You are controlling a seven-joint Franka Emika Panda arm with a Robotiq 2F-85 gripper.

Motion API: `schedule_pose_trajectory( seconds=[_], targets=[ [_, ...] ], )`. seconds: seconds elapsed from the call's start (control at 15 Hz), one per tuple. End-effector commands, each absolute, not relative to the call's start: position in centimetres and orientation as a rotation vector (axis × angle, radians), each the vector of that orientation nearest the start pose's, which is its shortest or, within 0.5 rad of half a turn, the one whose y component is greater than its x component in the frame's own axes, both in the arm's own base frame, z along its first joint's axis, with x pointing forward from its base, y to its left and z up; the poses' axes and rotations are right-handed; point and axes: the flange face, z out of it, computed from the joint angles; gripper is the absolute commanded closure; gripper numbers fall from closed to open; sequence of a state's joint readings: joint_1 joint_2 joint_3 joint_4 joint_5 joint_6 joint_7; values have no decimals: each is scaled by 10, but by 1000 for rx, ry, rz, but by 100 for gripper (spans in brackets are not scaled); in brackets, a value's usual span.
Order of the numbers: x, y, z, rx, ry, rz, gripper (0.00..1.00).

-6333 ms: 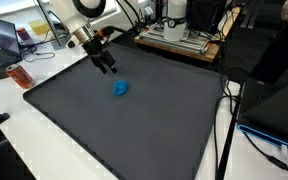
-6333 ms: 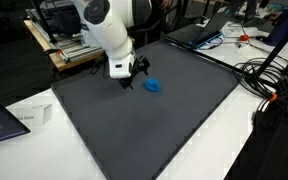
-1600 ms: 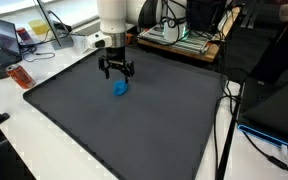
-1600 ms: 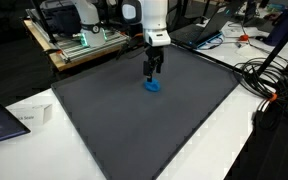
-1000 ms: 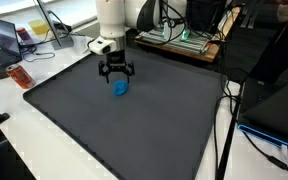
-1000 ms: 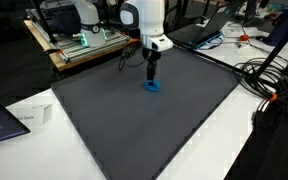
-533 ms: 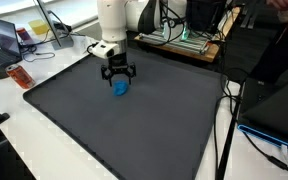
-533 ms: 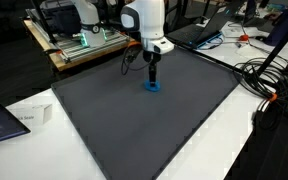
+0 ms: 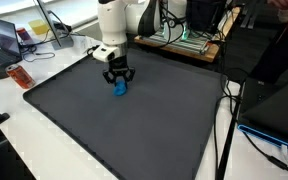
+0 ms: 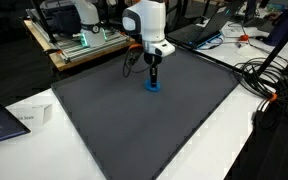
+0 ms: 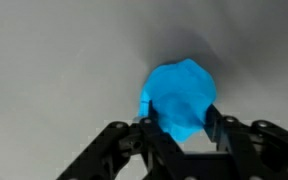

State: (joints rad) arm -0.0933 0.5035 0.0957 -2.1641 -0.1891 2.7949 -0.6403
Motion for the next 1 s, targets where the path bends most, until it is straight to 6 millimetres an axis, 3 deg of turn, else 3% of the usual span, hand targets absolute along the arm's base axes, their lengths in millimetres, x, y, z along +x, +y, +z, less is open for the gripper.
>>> schedule_pose_trajectory(
  seconds=[0.0,0.13,0.27,0.4,0.47,0.6,0.93],
  targets=[
    [579,8,171,-2943,-1293,-190,84],
    [579,8,172,-2944,-1293,-188,92],
    [580,8,174,-2945,-1291,-192,93],
    [580,8,174,-2945,-1291,-189,79],
    [580,8,174,-2946,-1287,-187,60],
    [579,7,175,-2951,-1288,-175,53],
    [577,-1,175,-2950,-1244,-169,18]
  ],
)
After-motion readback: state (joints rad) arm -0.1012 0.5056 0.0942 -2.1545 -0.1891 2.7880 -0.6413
